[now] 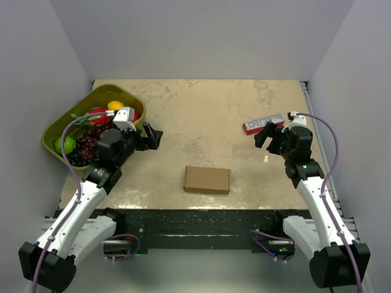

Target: Fold the paper box

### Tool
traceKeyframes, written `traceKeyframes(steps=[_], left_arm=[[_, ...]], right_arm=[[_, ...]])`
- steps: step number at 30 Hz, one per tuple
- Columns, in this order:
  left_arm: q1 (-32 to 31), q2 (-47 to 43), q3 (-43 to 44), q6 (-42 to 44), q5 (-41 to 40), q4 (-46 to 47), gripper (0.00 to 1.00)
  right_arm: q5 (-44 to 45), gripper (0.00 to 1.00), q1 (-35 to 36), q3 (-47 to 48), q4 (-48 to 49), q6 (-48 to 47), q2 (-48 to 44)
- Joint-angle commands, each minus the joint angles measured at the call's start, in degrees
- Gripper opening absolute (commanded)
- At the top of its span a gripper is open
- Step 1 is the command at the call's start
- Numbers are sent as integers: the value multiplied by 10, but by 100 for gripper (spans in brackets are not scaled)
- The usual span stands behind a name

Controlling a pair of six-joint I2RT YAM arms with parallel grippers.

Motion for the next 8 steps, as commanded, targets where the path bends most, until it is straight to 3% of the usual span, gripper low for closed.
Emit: traceKeyframes(steps=[1,8], left_arm=[[3,6,66,46,-23,-104,100],[3,-16,59,53,-38,-100,100]], right_arm=[[16,99,-1,9,26,-19,-39],[22,99,0,9,27,-22,-39]])
